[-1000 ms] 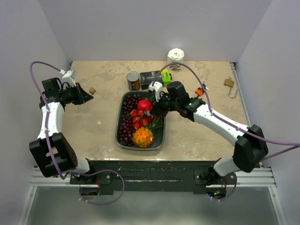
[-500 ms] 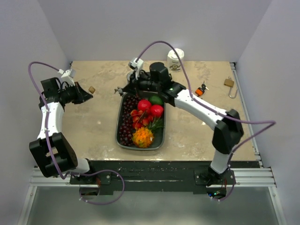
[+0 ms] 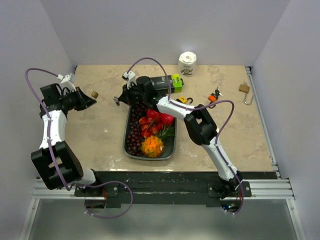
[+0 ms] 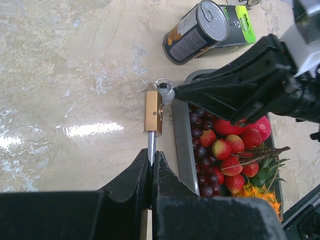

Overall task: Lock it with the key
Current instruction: Place the key at the center of the board.

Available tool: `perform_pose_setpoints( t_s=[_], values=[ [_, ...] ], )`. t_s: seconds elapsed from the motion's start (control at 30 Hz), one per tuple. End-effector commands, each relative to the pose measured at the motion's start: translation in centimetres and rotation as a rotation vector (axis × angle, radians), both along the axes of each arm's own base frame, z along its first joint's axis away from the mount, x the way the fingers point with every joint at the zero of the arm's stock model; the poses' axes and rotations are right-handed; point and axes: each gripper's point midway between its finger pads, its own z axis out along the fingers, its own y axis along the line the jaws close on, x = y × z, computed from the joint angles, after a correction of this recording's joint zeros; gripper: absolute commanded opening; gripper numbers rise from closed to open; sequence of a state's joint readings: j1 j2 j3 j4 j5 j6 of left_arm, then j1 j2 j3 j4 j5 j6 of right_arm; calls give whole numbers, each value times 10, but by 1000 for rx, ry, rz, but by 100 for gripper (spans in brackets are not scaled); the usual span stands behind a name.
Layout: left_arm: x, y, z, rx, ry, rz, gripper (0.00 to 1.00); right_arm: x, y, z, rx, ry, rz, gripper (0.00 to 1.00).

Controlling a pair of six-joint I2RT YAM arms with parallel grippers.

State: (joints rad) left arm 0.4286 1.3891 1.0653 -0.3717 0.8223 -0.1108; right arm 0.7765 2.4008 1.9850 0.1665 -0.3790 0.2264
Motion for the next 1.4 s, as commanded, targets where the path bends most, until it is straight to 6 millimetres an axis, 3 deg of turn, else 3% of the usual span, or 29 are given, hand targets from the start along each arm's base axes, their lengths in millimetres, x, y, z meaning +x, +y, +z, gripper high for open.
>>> perform_pose_setpoints(
  t_s=[0.0,0.1,0.3,0.37,0.4,0.43,0.5,0.63,0.67,0.73,0.77,0.8,0.87,0.93,0.97,1.03,1.07,1.23,1.33,1.37],
  values=[
    [0,3,13,4,-54,10,0,16,20,40,102,-137,-29,0],
    [1,4,12,3,-50,15,0,24,21,19,71,-178,-48,0],
    [-3,4,5,-1,-31,15,0,31,23,2,51,-216,-55,0],
    [-3,4,3,14,-32,11,0,30,25,3,57,-221,-38,11],
    [-4,5,2,17,-31,10,0,29,26,6,60,-227,-30,19],
    [-3,5,3,24,-36,5,0,26,28,14,75,-235,-10,37],
    [-2,6,4,45,-47,-3,0,21,28,24,87,-244,15,62],
    [4,12,12,90,-58,-27,0,6,25,58,115,-272,66,73],
    [6,15,12,124,-71,-42,0,1,23,77,134,-291,82,74],
    [7,15,18,143,-78,-69,0,-9,21,84,131,-291,120,77],
    [7,17,20,177,-98,-93,0,-18,18,105,147,-307,151,77],
    [7,16,24,195,-116,-107,0,-25,15,104,132,-289,176,80],
    [5,16,37,292,-207,-168,0,-32,6,115,122,-282,196,82],
    [0,13,50,422,-333,-250,0,-54,-9,129,110,-241,273,85],
    [-4,8,56,456,-393,-300,0,-57,-18,133,112,-219,295,88],
    [-18,-3,65,564,-518,-393,0,-83,-36,143,135,-105,387,90],
    [-22,-8,71,689,-647,-491,0,-85,-47,145,144,-64,413,90],
    [-54,-37,88,1147,-1106,-690,0,-132,-83,147,149,215,577,93],
    [-77,-62,86,1352,-1387,-809,0,-147,-92,141,144,304,592,93],
    [-84,-72,89,1350,-1470,-824,0,-154,-93,144,150,322,598,93]
  ],
)
